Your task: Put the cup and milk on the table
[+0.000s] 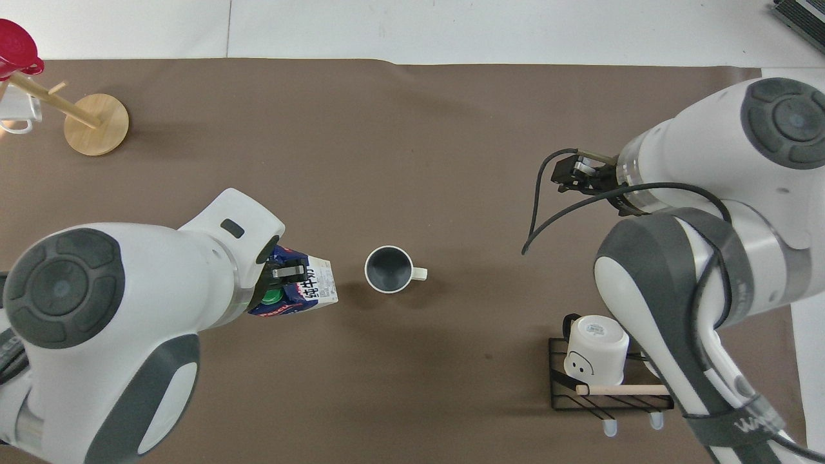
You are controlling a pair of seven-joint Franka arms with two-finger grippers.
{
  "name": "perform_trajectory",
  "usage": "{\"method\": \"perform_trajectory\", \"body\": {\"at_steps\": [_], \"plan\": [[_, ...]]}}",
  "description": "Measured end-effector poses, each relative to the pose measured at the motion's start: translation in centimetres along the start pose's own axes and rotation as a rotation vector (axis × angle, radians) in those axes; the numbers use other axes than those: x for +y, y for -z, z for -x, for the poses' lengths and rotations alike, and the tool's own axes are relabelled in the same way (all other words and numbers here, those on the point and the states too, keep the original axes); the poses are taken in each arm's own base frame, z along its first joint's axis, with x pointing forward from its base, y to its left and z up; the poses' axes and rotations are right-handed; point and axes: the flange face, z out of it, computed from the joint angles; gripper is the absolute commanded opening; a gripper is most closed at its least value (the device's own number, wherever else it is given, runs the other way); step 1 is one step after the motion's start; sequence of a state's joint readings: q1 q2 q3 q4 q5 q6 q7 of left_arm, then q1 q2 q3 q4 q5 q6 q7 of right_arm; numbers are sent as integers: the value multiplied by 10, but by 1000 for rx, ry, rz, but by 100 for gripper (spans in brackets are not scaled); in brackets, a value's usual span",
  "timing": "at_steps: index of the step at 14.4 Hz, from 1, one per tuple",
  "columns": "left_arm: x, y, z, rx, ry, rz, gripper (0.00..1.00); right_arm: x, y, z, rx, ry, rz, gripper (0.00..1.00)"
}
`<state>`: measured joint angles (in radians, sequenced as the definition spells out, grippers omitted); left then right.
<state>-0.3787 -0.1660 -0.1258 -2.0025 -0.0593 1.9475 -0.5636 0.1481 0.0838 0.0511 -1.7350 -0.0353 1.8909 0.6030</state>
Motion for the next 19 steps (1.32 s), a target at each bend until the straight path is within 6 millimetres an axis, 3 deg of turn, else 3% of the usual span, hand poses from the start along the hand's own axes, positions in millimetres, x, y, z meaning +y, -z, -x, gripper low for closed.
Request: {"method": "perform_trajectory", "body": {"at_steps": [5,13,19], "plan": [[20,-49,-13,0,-8,-23,45,55,29,-14,4,48,10,100],[20,-66,-19,7,-29,-69,45,82,84,-18,-17,116,24,100],[19,-79,-21,6,-41,-93,45,91,107,-16,-52,133,38,100]]}}
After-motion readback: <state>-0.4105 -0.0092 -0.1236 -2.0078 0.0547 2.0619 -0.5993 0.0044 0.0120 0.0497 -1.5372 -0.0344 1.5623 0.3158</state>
